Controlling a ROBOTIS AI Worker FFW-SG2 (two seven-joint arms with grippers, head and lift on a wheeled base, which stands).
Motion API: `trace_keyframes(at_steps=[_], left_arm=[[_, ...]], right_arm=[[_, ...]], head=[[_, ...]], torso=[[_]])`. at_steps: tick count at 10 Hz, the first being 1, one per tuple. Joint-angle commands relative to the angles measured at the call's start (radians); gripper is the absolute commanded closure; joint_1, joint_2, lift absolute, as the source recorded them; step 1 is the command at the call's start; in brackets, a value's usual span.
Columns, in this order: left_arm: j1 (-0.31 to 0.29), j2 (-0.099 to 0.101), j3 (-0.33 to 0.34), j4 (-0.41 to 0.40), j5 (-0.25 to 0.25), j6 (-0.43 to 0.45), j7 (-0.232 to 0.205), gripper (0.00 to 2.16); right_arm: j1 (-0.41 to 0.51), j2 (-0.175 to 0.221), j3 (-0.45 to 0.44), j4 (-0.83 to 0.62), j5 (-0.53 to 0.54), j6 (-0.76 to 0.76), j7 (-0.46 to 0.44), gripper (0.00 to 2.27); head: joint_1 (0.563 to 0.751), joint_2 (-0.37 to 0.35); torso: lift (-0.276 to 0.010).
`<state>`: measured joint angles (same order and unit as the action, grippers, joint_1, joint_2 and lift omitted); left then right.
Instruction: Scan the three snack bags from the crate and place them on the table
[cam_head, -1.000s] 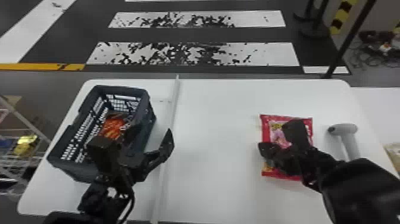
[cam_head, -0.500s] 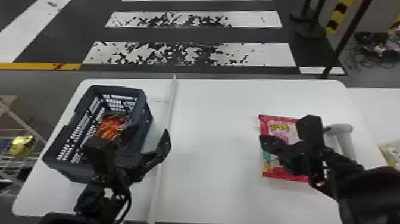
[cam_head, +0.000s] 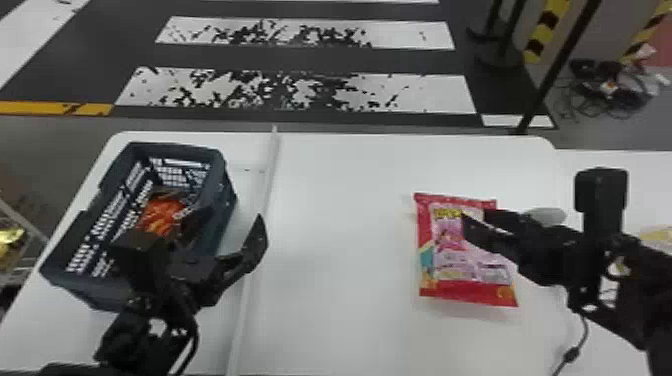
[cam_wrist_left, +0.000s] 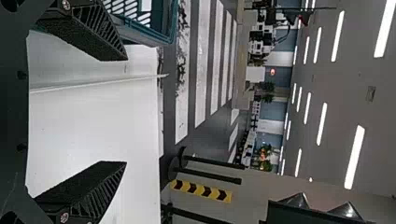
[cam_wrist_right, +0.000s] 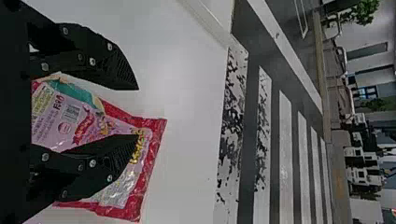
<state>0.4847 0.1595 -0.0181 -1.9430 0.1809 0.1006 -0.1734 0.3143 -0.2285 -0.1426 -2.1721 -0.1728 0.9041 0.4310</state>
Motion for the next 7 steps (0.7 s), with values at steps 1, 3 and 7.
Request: trace_keyframes(at_steps=[1, 3, 7], left_arm=[[0.000, 0.000, 0.001, -0.002, 0.000, 0.000, 0.002, 0.08], [0.000, -0.001, 0.001, 0.001, 0.002, 0.000, 0.000, 0.08], [0.000, -0.006, 0.001, 0.004, 0.002, 0.000, 0.000, 0.08]], right_arm=[[0.006, 0.003, -0.068, -0.025, -0.001, 0.055, 0.000, 0.04], [0.008, 0.003, -0.127, -0.022, 0.013, 0.083, 0.000, 0.04], [-0.077, -0.012, -0.183, 0.141, 0.065, 0.114, 0.026, 0.07]], head=[[0.695, -0.042], [0.695, -0.099], [0.695, -0.179]], torso=[[-0.062], [-0.062], [-0.062]])
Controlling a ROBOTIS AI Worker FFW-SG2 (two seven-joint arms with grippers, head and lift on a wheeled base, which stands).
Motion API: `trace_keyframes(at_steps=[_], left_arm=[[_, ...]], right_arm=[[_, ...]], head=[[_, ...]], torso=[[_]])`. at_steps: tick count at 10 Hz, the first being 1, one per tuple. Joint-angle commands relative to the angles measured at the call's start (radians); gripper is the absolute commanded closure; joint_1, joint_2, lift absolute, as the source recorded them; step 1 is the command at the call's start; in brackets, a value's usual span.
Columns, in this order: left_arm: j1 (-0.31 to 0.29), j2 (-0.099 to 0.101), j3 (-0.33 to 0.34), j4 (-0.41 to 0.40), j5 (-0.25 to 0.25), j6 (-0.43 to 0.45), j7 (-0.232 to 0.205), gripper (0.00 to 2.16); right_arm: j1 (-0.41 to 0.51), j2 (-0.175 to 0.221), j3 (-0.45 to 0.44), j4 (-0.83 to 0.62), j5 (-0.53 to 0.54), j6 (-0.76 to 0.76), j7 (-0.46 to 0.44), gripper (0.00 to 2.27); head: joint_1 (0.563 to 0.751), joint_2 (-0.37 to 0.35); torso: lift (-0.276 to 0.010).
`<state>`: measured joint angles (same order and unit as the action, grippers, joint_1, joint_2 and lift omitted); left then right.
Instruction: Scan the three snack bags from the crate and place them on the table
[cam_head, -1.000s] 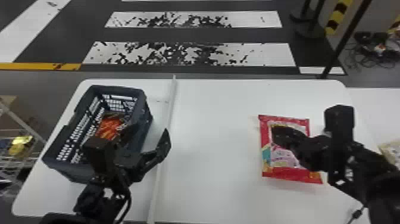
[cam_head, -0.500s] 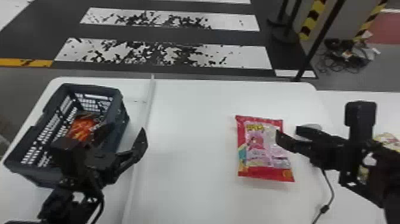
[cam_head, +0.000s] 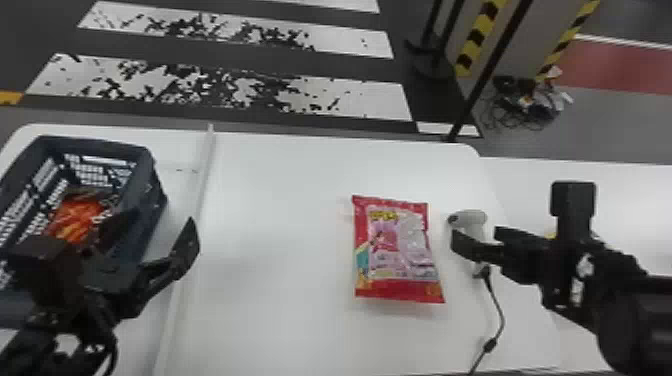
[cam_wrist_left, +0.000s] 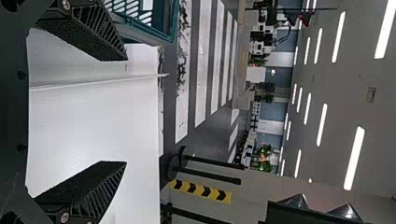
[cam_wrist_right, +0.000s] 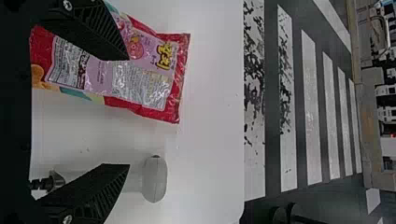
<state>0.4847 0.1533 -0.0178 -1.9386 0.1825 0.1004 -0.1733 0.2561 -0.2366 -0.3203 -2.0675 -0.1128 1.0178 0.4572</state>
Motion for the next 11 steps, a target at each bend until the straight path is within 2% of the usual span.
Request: trace_keyframes(at_steps=[1, 5, 9, 10, 11], left_arm=[[0.000, 0.000, 0.004, 0.001, 0.000, 0.000, 0.000, 0.08], [0.000, 0.002, 0.009, 0.006, 0.000, 0.000, 0.000, 0.08], [-0.008, 0.003, 0.009, 0.021, 0.000, 0.000, 0.000, 0.08], [-0.009, 0.005, 0.009, 0.024, 0.000, -0.003, 0.000, 0.08], [-0.011, 0.006, 0.009, 0.026, 0.002, -0.003, 0.000, 0.08]], right_arm=[[-0.057, -0.020, -0.005, 0.107, 0.007, 0.000, 0.006, 0.07], [-0.207, -0.052, 0.040, 0.386, 0.051, -0.064, 0.015, 0.07], [-0.317, -0.078, 0.101, 0.590, 0.102, -0.141, 0.014, 0.07], [-0.334, -0.079, 0.113, 0.624, 0.121, -0.156, 0.012, 0.10], [-0.347, -0.087, 0.127, 0.650, 0.128, -0.166, 0.012, 0.29]], head=[[0.695, -0.198], [0.695, -0.231], [0.695, -0.242], [0.695, -0.242], [0.695, -0.242]], torso=[[-0.062], [-0.062], [-0.062], [-0.062], [-0.062]])
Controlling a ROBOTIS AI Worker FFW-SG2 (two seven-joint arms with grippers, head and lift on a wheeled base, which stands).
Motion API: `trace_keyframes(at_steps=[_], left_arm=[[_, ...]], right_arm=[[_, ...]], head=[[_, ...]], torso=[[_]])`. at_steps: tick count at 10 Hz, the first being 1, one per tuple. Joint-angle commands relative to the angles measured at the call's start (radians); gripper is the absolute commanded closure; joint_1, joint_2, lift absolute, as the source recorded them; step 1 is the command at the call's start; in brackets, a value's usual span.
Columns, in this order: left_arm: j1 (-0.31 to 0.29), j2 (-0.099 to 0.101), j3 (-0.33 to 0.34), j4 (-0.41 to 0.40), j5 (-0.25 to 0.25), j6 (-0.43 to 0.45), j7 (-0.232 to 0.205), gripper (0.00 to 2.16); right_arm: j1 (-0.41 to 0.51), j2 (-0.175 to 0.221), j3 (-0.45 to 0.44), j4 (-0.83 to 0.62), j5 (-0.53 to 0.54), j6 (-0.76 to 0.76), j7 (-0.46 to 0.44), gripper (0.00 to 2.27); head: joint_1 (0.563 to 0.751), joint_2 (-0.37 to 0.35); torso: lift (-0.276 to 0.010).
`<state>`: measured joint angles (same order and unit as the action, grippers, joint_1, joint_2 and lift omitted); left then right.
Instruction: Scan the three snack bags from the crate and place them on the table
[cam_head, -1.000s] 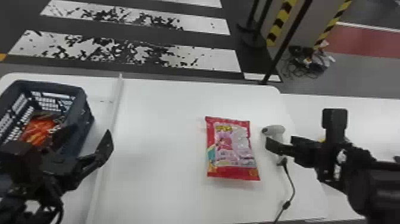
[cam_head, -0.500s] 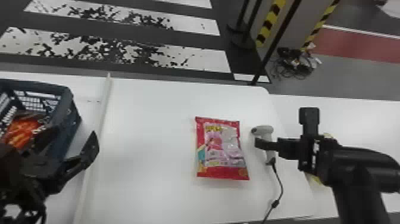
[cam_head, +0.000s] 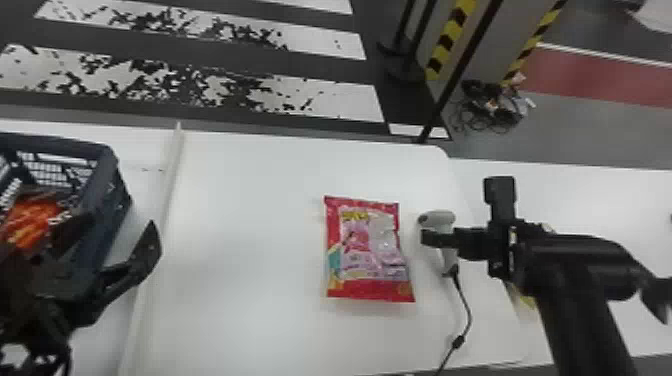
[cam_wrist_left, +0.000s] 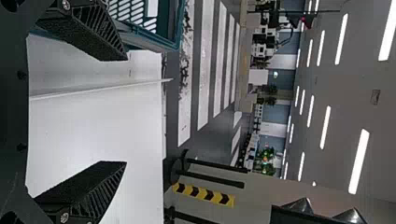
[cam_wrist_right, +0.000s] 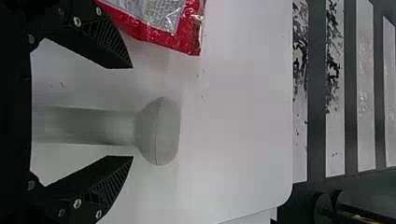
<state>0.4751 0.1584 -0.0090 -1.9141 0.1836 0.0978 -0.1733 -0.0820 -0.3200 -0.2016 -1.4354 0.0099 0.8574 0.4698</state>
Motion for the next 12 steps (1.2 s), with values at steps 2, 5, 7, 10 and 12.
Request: trace_keyframes(at_steps=[2, 5, 7, 10, 12], left_arm=[[-0.003, 0.001, 0.001, 0.004, 0.002, 0.000, 0.000, 0.08], [-0.006, 0.001, 0.001, 0.006, 0.002, 0.000, 0.000, 0.08], [-0.006, 0.001, 0.001, 0.006, 0.004, -0.003, 0.000, 0.08], [-0.006, -0.002, 0.000, 0.003, 0.002, -0.006, 0.000, 0.08], [-0.006, -0.002, -0.003, 0.003, 0.002, -0.010, 0.000, 0.08]], right_arm=[[-0.019, -0.008, 0.028, 0.032, 0.053, 0.001, 0.001, 1.15], [-0.035, -0.010, 0.037, 0.043, 0.068, 0.062, -0.002, 2.25], [-0.013, -0.010, 0.027, -0.022, 0.061, 0.108, -0.003, 2.26], [0.105, -0.001, 0.005, -0.326, 0.050, 0.308, -0.003, 2.25], [0.197, 0.021, 0.010, -0.540, 0.050, 0.418, -0.003, 2.25]], head=[[0.695, -0.244], [0.695, -0.253], [0.695, -0.254], [0.695, -0.252], [0.695, -0.242]], torso=[[-0.062], [-0.062], [-0.062], [-0.062], [-0.062]])
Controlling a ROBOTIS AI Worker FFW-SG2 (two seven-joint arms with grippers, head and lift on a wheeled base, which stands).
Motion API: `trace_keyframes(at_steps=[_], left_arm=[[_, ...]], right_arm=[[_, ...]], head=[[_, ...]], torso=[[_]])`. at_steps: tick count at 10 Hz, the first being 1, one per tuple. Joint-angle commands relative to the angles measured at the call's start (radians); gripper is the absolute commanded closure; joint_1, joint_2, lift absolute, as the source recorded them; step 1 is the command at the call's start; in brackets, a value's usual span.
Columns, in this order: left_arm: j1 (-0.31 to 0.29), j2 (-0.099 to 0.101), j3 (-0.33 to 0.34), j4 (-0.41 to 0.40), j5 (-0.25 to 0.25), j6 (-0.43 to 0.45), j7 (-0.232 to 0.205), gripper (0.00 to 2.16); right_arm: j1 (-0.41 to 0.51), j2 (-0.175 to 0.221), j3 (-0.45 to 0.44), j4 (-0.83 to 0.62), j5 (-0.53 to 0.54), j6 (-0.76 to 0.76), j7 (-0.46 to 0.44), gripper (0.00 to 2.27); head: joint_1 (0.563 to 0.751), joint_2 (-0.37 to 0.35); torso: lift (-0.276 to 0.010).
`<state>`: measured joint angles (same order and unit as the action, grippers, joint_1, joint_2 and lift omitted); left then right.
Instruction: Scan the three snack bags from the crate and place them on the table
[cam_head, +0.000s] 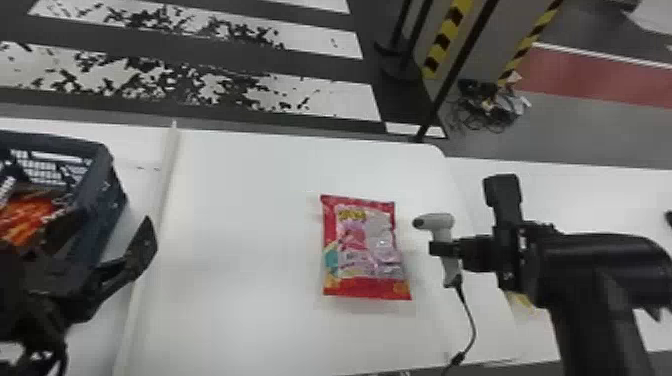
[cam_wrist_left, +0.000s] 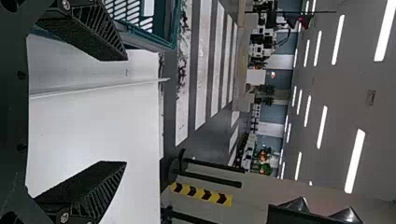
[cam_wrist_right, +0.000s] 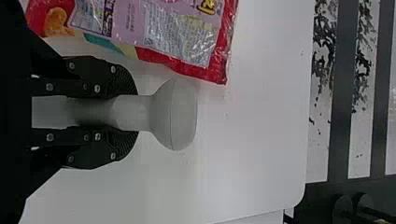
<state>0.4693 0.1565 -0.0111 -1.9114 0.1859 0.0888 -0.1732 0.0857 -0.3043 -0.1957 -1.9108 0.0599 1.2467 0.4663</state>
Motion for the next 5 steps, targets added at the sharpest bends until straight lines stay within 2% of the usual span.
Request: trace_keyframes(at_steps=[1, 3, 5], left_arm=[[-0.001, 0.000, -0.001, 0.000, 0.000, -0.001, 0.000, 0.08], [-0.003, 0.000, -0.003, 0.002, 0.001, -0.004, 0.000, 0.08], [-0.003, -0.002, -0.006, 0.003, 0.001, -0.007, 0.000, 0.08]], right_arm=[[0.063, 0.017, 0.015, -0.154, -0.003, 0.096, 0.002, 2.25], [0.109, 0.034, 0.053, -0.301, -0.003, 0.241, 0.002, 2.26], [0.127, 0.050, 0.111, -0.369, 0.000, 0.302, 0.002, 2.26]], head=[[0.695, -0.227], [0.695, -0.189], [0.695, -0.156]], torso=[[-0.062], [-0.062], [-0.062]])
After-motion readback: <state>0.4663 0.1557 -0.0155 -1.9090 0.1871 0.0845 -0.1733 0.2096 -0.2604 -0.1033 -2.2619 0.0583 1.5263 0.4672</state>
